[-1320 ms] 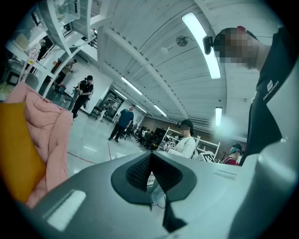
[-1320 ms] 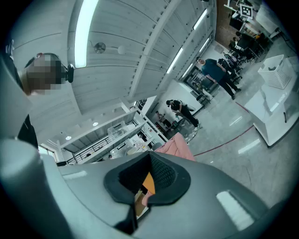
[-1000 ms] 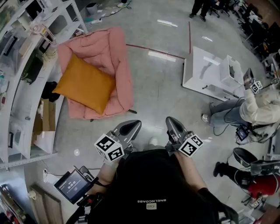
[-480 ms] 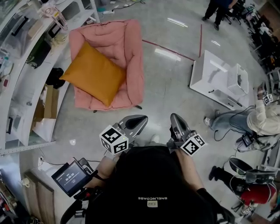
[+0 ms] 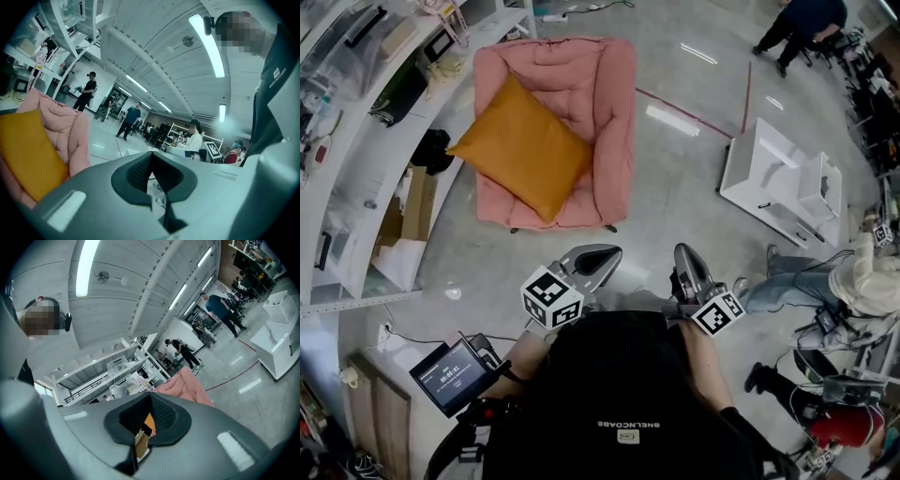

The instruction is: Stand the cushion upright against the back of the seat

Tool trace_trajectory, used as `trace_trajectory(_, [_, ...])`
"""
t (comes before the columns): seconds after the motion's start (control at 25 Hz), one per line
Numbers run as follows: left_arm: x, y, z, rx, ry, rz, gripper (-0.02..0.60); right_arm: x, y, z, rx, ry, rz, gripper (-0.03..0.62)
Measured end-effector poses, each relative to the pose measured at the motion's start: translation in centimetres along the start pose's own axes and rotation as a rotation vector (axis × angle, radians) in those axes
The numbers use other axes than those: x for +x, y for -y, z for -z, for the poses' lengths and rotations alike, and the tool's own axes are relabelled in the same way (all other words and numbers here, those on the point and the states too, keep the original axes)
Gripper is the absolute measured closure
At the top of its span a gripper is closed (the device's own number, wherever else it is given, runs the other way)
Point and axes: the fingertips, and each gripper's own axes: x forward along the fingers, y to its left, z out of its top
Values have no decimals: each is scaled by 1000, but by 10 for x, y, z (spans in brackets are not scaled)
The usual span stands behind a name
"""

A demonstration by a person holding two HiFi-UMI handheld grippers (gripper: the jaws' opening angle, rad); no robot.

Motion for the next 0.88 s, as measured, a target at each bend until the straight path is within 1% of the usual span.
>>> trace_trajectory(0.16, [-10,-12,2,-5,-3,-29,561,10,0,5,3,-6,-2,594])
trace_trajectory(0.4, [-13,-39,2,-45,14,-93,561,34,12,10,26,-28,-17,594])
trace_trajectory(0.52, [-14,-49,-3,-54,24,-122,561,47,15,6,30,-46,-31,594])
trace_trajectory(0.88, [6,-100,-20,-106,49,-225,561,108,50,-9,51,-120,-77,594])
